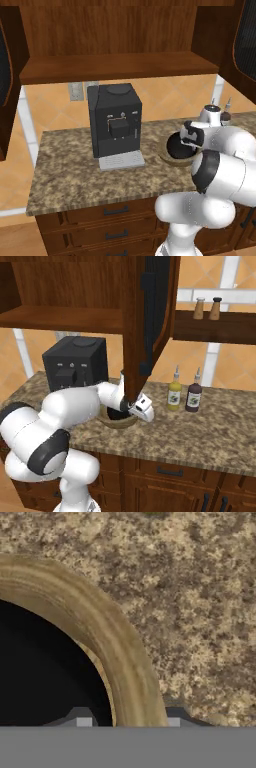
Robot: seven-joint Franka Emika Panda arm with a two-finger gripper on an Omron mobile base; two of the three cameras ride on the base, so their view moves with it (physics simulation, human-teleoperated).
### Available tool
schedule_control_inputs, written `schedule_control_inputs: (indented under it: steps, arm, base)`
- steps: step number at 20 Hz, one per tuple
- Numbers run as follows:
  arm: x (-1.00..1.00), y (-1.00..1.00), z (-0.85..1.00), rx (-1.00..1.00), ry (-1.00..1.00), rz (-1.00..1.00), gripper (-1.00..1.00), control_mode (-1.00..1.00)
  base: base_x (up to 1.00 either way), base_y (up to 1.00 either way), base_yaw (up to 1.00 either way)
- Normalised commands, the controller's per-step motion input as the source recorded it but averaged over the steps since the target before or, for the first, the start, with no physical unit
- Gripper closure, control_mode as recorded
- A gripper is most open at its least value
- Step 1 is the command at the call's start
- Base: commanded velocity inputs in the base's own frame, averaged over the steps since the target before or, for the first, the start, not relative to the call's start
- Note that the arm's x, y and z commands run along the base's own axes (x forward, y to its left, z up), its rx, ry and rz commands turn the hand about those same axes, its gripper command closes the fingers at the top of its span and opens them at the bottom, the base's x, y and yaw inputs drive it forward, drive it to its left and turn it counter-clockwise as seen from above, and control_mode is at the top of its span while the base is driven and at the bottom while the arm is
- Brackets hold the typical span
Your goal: Pick up the bowls on the counter and stack them on top of one another in the open cabinet. Place the smaller bowl on top of the larger bowl.
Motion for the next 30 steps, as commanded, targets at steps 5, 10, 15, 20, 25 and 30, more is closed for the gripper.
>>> schedule_control_inputs:
  steps: [5, 10, 15, 20, 25, 30]
  arm:
    - [-0.76, 0.05, 1.00, -0.11, -0.11, 0.01, 1.00, -1.00]
    - [-0.86, 0.17, 1.00, -0.07, -0.16, 0.02, 1.00, -1.00]
    - [-0.83, 0.28, 1.00, 0.00, -0.04, 0.03, 1.00, -1.00]
    - [-0.52, 0.51, 1.00, 0.01, 0.00, 0.10, 1.00, -1.00]
    - [-0.32, 0.39, 1.00, 0.17, 0.01, 0.03, 1.00, -1.00]
    - [-0.20, 0.13, 1.00, 0.35, 0.00, 0.00, 1.00, -1.00]
  base:
    - [0.00, 0.00, 0.00]
    - [0.00, 0.00, 0.00]
    - [0.00, 0.00, 0.00]
    - [0.00, 0.00, 0.00]
    - [0.00, 0.00, 0.00]
    - [0.00, 0.00, 0.00]
